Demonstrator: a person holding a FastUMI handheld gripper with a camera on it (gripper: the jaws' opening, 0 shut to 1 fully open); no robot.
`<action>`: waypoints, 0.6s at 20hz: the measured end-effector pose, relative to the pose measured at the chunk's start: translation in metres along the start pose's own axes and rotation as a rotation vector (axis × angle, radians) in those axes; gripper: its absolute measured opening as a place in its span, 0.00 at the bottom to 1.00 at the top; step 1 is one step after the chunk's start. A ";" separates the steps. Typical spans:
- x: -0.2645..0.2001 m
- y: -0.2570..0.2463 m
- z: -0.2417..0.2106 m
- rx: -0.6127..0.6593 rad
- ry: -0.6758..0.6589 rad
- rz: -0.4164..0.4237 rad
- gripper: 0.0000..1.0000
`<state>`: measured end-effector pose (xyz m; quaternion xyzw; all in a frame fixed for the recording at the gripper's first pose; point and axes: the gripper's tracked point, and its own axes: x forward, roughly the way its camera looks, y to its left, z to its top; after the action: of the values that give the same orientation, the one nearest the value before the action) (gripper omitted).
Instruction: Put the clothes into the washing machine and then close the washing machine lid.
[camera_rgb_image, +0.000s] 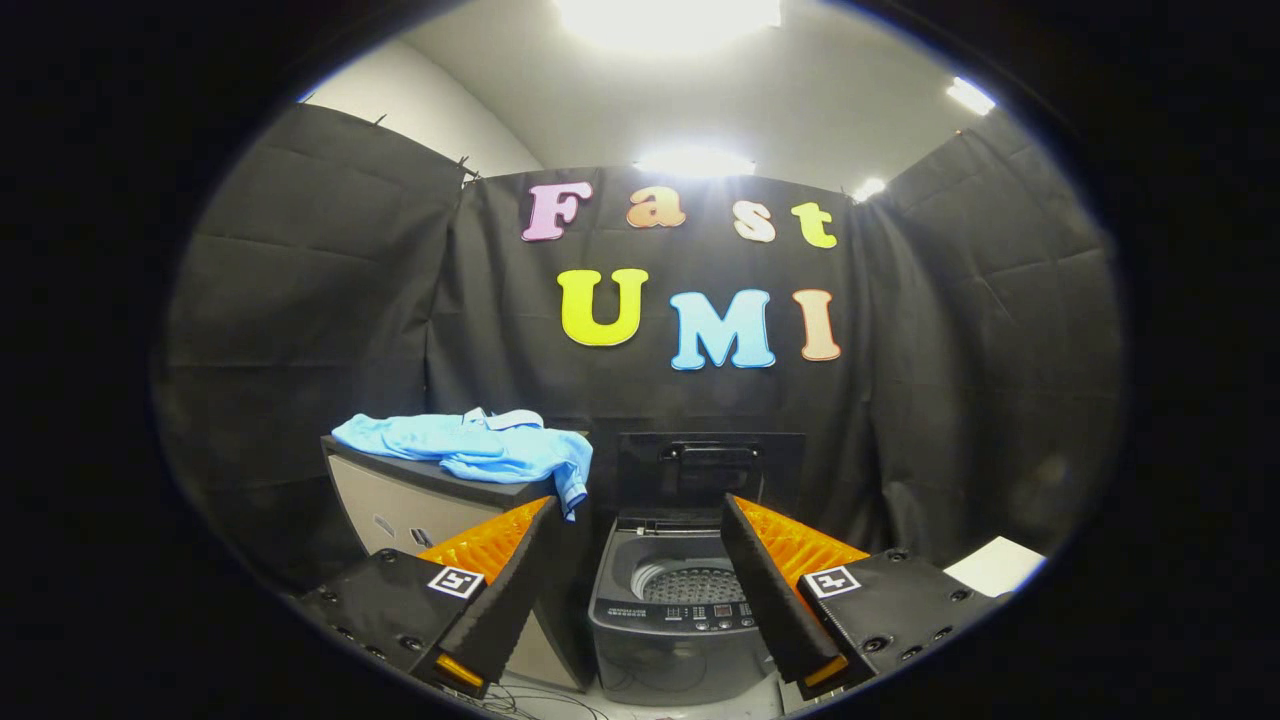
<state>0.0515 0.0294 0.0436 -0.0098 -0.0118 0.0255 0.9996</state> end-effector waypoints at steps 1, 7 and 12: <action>0.005 0.002 0.001 0.000 0.000 0.006 1.00; 0.040 0.022 0.021 0.011 -0.011 0.058 1.00; 0.070 0.044 0.040 -0.002 -0.027 0.117 1.00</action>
<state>0.1182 0.0778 0.0844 -0.0113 -0.0246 0.0842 0.9961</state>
